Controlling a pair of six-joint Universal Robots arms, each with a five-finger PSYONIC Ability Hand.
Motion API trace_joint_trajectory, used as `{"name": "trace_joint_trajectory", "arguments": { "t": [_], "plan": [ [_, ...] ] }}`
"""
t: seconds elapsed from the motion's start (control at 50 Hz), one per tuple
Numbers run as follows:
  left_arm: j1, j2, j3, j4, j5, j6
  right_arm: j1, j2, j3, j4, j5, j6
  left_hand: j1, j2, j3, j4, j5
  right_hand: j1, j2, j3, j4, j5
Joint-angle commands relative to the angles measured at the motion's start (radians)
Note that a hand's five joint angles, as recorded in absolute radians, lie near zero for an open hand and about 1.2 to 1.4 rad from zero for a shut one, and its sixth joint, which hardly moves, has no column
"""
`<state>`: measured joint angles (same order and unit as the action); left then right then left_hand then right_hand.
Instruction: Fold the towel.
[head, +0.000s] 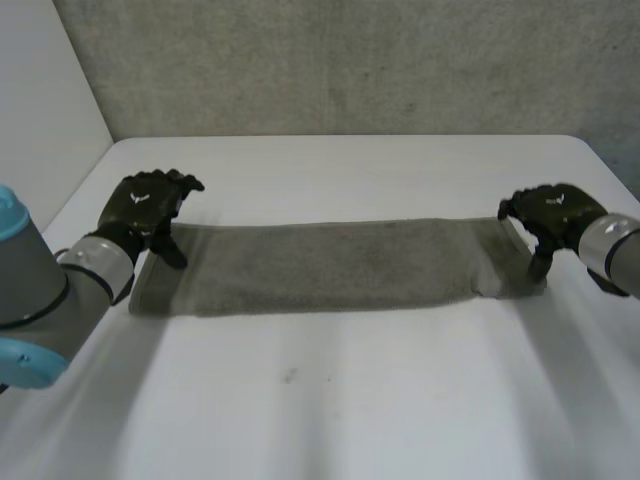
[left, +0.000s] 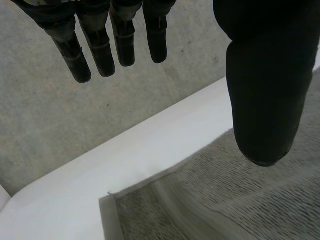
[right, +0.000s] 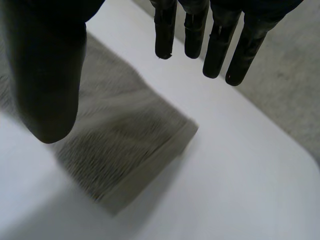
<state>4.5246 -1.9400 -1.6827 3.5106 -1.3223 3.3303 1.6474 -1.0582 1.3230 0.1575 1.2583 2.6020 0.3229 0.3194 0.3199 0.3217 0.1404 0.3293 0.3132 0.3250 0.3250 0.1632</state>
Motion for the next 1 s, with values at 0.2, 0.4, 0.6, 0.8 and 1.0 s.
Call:
{"name": "trace_joint_trajectory", "arguments": {
  "t": [0.2,0.4,0.6,0.8,1.0],
  "plan": [
    [-0.035,0.018,-0.078,0.044,0.005,-0.002,-0.032,0.090,0.183,-0.265,0.000,-0.034,0.032,0.035,0.035,0.033,0.040,0.222,0.238,0.226,0.226,0.214],
    [-0.039,0.018,-0.091,0.056,0.005,-0.002,-0.089,0.124,0.150,-0.289,0.015,-0.111,0.032,0.035,0.035,0.033,0.040,1.067,1.083,1.071,1.071,1.059],
    [-0.036,0.021,-0.100,0.061,0.006,0.000,-0.319,0.124,0.065,-0.263,0.102,-0.258,0.029,0.032,0.032,0.030,0.037,1.067,1.083,1.071,1.071,1.059],
    [-0.041,0.032,-0.106,0.061,0.005,0.000,-0.226,0.035,-0.051,-0.202,0.093,-0.225,0.032,0.035,0.035,0.033,0.040,1.067,1.083,1.071,1.071,1.059],
    [-0.035,0.058,-0.124,0.070,0.005,-0.002,0.255,0.021,-0.145,-0.219,0.090,-0.076,0.032,0.035,0.035,0.033,0.040,1.067,1.083,1.071,1.071,1.059]
  ]
}}
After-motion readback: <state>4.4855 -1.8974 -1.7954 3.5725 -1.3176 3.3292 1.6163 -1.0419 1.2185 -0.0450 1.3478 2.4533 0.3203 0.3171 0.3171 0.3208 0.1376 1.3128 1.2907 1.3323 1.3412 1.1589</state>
